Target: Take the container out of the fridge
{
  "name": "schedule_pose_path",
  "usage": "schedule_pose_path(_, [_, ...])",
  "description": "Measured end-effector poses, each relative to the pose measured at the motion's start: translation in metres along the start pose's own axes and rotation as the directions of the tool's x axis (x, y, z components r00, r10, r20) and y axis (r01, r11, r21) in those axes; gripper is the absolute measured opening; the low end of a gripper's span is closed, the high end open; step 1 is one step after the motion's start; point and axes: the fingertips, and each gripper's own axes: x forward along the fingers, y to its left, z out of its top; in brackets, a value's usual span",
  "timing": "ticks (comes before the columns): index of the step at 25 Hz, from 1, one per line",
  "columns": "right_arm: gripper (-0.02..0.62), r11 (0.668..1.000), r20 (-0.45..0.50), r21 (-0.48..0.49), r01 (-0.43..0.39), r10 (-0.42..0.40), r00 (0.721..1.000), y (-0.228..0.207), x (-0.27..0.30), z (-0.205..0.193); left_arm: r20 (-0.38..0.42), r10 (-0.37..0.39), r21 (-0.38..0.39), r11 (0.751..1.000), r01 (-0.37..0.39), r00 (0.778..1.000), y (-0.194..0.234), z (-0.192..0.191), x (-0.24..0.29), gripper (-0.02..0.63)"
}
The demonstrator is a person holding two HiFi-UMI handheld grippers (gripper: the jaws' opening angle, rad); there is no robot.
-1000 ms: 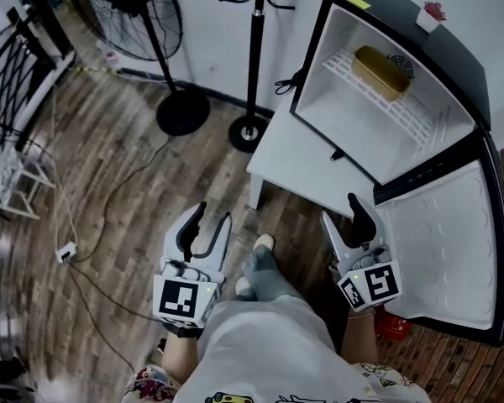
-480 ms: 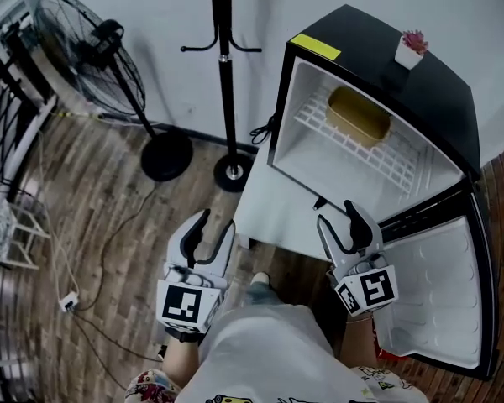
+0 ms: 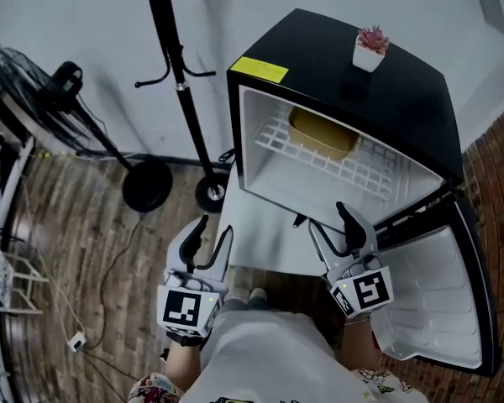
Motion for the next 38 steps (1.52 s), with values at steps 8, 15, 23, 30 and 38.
schedule_pose_path(8, [0.236, 0.998, -0.025, -0.017, 0.063, -0.063, 0.998, -0.016, -0.001, -0.005, 0.003, -0.105, 0.002, 0.994, 0.105, 0.994, -0.014, 0.005, 0.036, 0.172])
schedule_pose_path(15, [0.236, 0.990, -0.040, -0.016, 0.137, -0.138, 0.990, -0.019, 0.001, -0.002, 0.011, -0.198, 0.009, 0.980, 0.197, 0.980, -0.013, 0.012, 0.054, 0.172])
schedule_pose_path(23, [0.236, 0.977, -0.052, -0.015, 0.212, -0.212, 0.976, -0.017, 0.006, -0.001, 0.012, -0.274, 0.015, 0.962, 0.274, 0.962, -0.003, 0.017, 0.071, 0.172])
schedule_pose_path(30, [0.236, 0.970, -0.065, -0.044, 0.239, -0.241, 0.968, -0.017, 0.008, 0.000, 0.011, -0.322, 0.005, 0.947, 0.322, 0.947, -0.005, 0.013, 0.080, 0.172])
schedule_pose_path(38, [0.236, 0.970, -0.093, -0.084, 0.229, -0.236, 0.967, -0.020, 0.015, -0.003, 0.012, -0.355, 0.002, 0.935, 0.355, 0.935, -0.010, 0.010, 0.085, 0.173])
